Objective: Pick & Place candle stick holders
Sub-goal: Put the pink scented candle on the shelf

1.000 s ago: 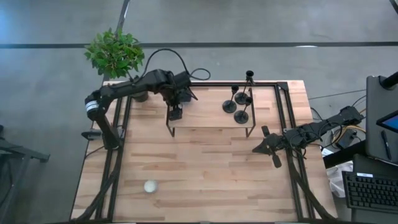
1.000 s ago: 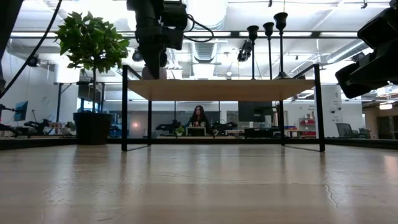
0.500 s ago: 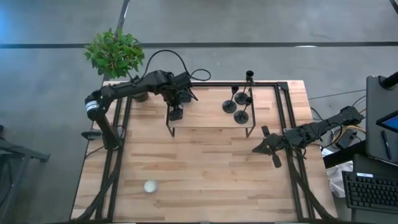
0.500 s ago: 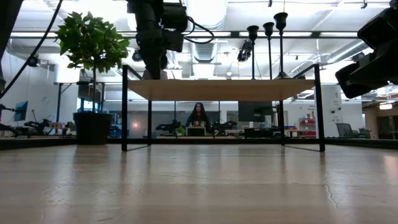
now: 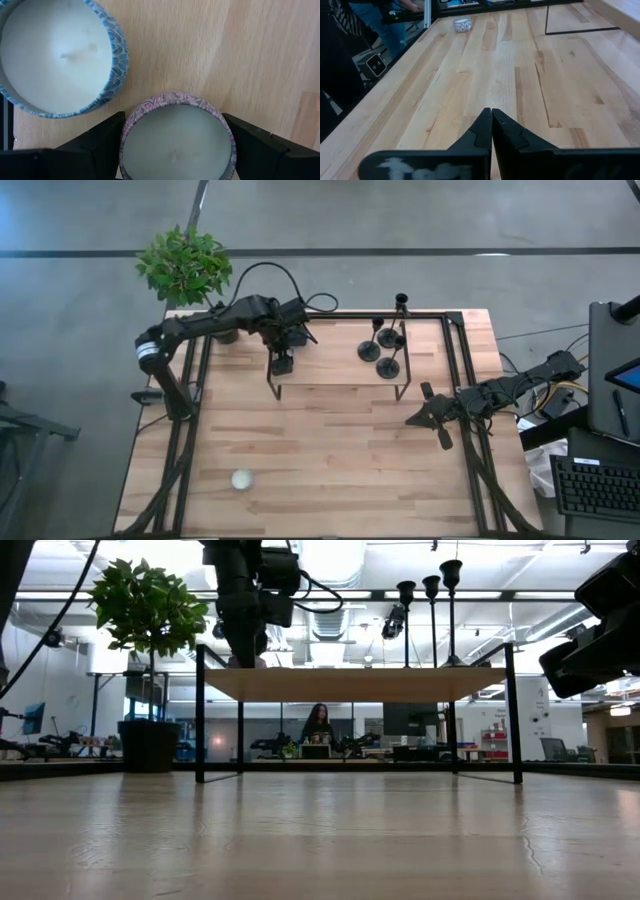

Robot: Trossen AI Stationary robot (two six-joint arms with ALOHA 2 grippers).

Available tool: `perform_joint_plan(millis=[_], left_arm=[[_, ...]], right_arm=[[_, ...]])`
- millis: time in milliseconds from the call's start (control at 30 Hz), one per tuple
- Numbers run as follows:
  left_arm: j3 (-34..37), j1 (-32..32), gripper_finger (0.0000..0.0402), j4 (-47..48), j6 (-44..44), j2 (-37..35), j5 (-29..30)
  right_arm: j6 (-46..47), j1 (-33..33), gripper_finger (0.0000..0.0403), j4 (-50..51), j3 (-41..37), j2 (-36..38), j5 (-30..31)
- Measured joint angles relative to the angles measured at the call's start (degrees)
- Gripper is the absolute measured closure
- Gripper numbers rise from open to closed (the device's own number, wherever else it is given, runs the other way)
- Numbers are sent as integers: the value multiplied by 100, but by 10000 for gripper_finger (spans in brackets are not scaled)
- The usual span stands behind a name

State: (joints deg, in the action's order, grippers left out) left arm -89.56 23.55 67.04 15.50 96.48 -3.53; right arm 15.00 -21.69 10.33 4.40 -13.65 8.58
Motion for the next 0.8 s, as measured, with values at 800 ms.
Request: perform_joint_plan(millis=[800], left_arm=[[33,-2,27,-9,-11,-8,-97]], right_arm=[[0,0,394,2,0,0,-1]])
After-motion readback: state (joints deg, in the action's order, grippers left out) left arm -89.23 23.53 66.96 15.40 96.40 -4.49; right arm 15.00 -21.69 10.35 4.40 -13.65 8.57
